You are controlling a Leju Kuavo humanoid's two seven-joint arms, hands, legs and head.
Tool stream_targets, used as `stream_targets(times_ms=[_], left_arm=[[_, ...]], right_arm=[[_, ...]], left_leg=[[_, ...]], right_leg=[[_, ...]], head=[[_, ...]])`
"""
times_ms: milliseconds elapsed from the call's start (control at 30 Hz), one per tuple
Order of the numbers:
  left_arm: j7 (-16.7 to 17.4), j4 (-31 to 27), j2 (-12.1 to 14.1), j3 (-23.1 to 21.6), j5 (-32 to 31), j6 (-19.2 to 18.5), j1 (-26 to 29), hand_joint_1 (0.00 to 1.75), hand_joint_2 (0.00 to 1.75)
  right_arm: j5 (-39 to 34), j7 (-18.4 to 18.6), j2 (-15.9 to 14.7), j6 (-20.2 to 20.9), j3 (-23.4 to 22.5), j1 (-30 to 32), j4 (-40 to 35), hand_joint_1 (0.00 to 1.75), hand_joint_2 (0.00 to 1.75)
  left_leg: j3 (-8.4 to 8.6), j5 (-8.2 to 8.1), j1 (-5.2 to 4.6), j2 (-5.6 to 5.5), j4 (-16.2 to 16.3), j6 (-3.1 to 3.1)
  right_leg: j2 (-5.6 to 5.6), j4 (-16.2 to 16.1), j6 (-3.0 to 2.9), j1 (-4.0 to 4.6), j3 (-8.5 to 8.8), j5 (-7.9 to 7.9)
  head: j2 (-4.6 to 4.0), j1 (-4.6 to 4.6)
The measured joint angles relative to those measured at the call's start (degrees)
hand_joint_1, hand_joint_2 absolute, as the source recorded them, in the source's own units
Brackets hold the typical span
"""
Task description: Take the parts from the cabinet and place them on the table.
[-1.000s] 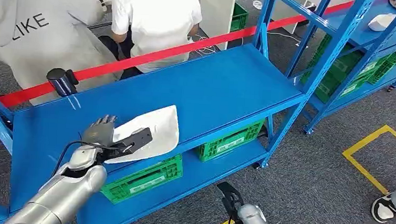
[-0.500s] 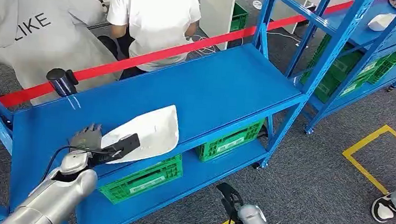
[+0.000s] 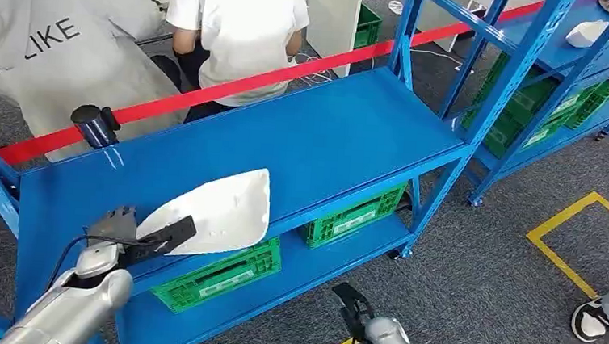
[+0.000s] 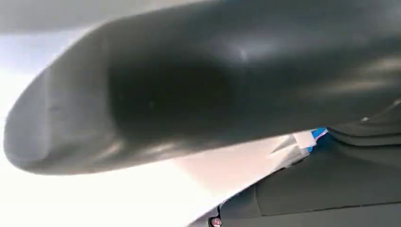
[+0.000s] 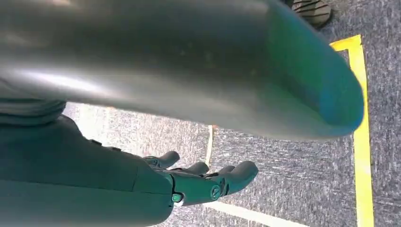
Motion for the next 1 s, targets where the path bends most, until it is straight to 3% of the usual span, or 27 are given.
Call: stream_targets(times_ms=[100,133,1000], left_arm=[[-0.1,0.0,0.4,0.0,0.0,-0.2,0.2,0.0,0.0],[-0.1,0.0,0.5,0.1,0.0,-0.4,0.2,0.0,1.75],[0.7,-0.8,0.6,3.3,-0.1,0.9,-0.7,0.0,1.75]], right_arm=[[0.0,0.0,0.0,0.0,0.0,0.0,0.0,0.0,0.0],[0.1,0.0,0.0,0.0,0.0,0.0,0.0,0.0,0.0],[0.8,0.0,0.9,0.0,0.0,-0.3,0.0,0.0,0.0]], left_leg=[[0.01,0.0,0.0,0.0,0.0,-0.01],[0.01,0.01,0.0,0.0,0.0,-0.01],[0.31,0.0,0.0,0.01,-0.1,0.0]], right_leg=[[0.0,0.0,0.0,0.01,0.0,0.0],[0.0,0.0,0.0,0.0,0.0,0.0],[0.01,0.0,-0.05,-0.01,0.28,0.03]], head=[[0.0,0.02],[0.0,0.0],[0.0,0.02]])
